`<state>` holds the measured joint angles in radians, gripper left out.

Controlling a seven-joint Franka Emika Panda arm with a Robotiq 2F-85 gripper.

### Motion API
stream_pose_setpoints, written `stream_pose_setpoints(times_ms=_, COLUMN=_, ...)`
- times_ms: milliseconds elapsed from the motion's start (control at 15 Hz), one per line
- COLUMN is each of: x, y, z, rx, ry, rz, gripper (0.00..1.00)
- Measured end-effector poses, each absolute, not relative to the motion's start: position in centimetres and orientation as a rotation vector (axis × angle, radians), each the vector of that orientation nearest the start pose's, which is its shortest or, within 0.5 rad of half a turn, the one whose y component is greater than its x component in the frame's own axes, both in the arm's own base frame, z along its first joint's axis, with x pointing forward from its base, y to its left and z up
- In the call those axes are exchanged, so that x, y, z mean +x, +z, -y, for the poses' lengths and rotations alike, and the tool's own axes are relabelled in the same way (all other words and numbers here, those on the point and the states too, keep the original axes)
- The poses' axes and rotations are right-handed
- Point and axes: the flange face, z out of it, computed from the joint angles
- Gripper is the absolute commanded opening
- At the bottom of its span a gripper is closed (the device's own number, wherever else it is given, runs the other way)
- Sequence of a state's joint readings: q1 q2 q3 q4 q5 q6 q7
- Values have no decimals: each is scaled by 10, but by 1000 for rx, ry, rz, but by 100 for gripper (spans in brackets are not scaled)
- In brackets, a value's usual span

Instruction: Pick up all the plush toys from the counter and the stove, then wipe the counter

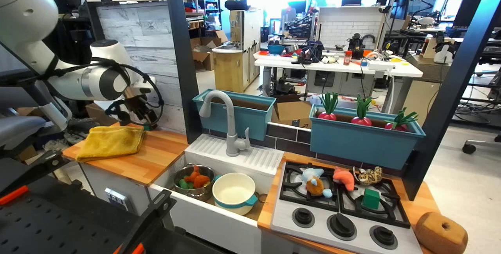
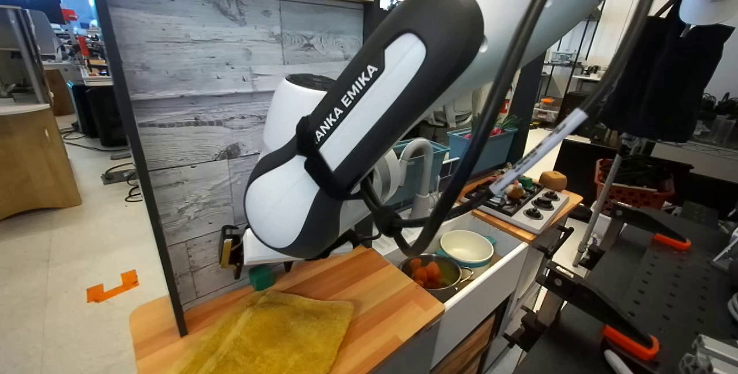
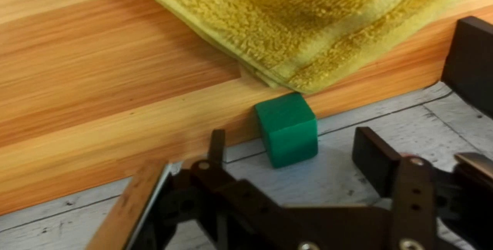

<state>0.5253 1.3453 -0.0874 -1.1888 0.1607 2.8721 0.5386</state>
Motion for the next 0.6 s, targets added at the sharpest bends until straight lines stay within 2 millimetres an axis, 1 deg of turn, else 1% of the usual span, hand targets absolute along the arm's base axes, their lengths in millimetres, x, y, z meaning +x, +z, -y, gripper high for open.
stream_pose_setpoints(times_ms=200, x=660, y=-16, z=-321, rx=-2967, ry=-470, rz=-213, gripper=31)
stream_pose_setpoints(times_ms=267, x=660, y=-16, z=-320, rx=-2977, ry=-472, rz=-213, gripper=22)
stream_pose_setpoints(times_ms=400, x=661, y=-18, z=-315, rx=-2994, ry=-472, rz=-257, gripper=9)
stream_pose_setpoints(times_ms=600, x=659, y=-18, z=-304, rx=-2995, ry=-453, rz=-400, gripper=9)
